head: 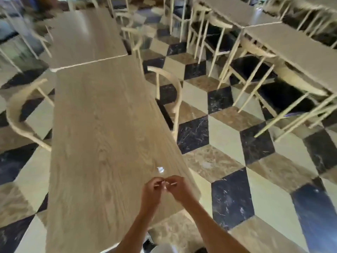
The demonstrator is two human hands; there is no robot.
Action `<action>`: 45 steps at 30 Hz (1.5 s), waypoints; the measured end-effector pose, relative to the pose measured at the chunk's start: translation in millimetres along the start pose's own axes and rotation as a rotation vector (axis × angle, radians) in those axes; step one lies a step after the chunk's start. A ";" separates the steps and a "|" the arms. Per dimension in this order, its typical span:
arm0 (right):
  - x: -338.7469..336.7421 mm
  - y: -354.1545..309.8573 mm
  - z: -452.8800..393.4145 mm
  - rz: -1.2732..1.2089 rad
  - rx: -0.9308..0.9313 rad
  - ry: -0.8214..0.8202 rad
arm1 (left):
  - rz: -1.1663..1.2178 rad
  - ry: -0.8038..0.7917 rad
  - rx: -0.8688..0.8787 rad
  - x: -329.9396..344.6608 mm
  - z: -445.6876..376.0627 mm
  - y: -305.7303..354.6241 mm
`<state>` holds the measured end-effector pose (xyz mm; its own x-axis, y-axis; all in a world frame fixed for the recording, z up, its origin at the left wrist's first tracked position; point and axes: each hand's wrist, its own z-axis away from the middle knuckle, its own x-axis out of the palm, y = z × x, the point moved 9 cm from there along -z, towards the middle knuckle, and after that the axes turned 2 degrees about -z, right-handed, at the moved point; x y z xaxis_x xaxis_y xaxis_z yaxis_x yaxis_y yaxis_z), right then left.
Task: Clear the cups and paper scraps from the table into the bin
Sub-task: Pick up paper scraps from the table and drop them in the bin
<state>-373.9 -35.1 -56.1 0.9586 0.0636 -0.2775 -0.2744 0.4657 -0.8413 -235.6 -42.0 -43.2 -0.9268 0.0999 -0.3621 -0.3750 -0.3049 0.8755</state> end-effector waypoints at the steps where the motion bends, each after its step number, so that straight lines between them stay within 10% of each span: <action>1: -34.1 11.5 9.4 -0.005 0.009 0.055 | -0.026 -0.055 0.039 31.9 5.6 17.2; 18: -527.6 273.7 291.7 -0.229 0.199 0.900 | -0.250 -0.877 0.251 592.9 248.2 176.6; 32: -740.5 458.8 454.8 -0.569 0.421 1.396 | -0.501 -1.456 0.471 914.7 437.7 221.7; 45: -848.4 611.3 529.5 -0.800 0.573 1.496 | -0.733 -1.624 0.519 1114.9 550.0 197.2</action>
<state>-1314.9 663.0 -89.3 -0.1337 -0.9308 -0.3402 0.5455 0.2175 -0.8094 -1355.4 530.1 -98.2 0.4112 0.8546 -0.3172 -0.3393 0.4665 0.8169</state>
